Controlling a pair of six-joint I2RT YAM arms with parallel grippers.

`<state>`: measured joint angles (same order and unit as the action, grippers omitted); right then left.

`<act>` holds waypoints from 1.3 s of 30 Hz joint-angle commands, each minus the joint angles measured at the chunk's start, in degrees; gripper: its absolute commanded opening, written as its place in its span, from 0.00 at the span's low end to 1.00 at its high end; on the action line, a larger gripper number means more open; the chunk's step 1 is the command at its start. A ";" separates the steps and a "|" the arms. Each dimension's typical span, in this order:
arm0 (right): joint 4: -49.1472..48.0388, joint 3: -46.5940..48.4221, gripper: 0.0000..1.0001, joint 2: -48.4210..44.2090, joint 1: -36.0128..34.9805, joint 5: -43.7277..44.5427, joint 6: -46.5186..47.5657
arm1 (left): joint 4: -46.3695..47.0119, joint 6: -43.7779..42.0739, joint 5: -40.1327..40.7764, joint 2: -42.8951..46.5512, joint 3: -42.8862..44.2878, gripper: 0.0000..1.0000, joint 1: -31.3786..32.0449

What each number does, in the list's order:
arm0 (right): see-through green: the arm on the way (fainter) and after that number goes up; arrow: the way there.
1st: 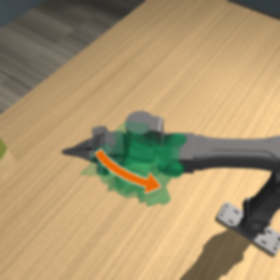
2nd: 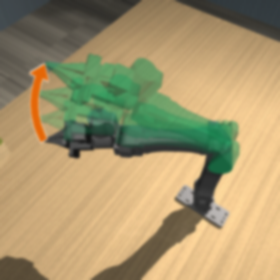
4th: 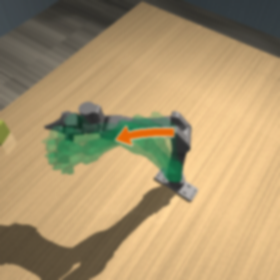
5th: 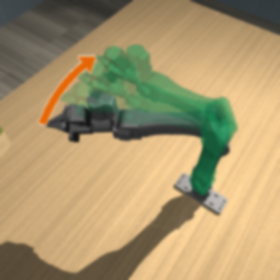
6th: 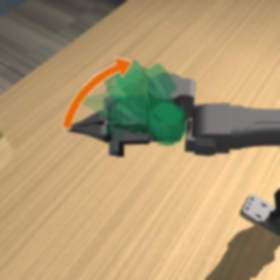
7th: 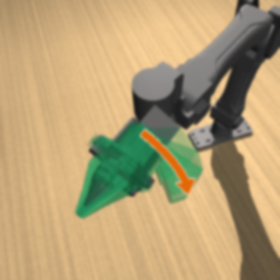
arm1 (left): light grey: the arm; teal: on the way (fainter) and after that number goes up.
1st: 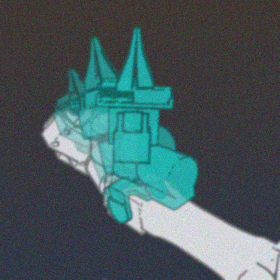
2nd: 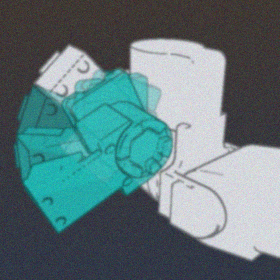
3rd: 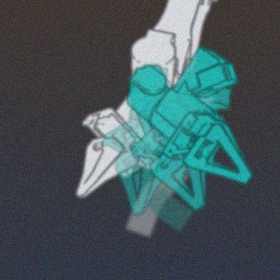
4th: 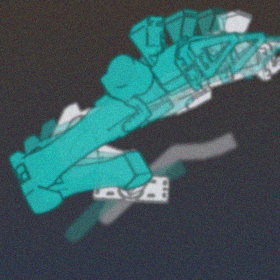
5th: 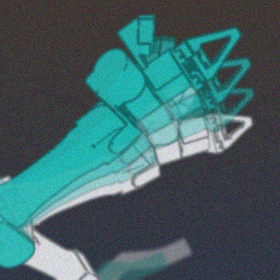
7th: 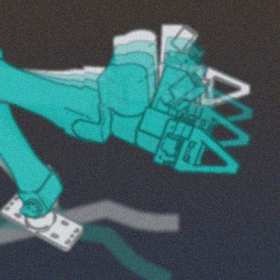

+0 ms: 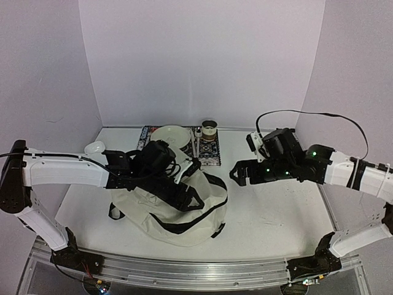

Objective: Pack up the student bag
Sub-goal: Place the largest pocket of the bag in the student bag, then hold the lower front pocket of the student bag.

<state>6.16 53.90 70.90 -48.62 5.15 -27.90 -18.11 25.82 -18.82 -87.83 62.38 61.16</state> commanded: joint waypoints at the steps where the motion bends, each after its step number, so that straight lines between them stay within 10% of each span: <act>1: 2.73 5.24 0.98 5.01 4.59 -4.77 3.91 | -0.36 -3.14 -1.88 3.46 0.52 0.72 -0.25; 18: -4.91 10.62 0.83 23.62 6.29 -19.94 3.64 | -16.96 -9.00 25.80 -7.19 18.27 0.88 -9.45; 28: -0.89 7.99 0.85 27.79 -3.51 -16.37 4.39 | -18.64 -7.00 29.52 -9.38 13.21 0.89 -9.48; 39: 3.16 15.82 0.85 24.62 3.74 -19.41 16.72 | -18.58 -8.90 28.51 -5.84 12.20 0.89 -9.46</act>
<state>6.25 64.95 97.92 -49.19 -12.42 -18.06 -34.55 17.94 9.08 -96.88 74.41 51.94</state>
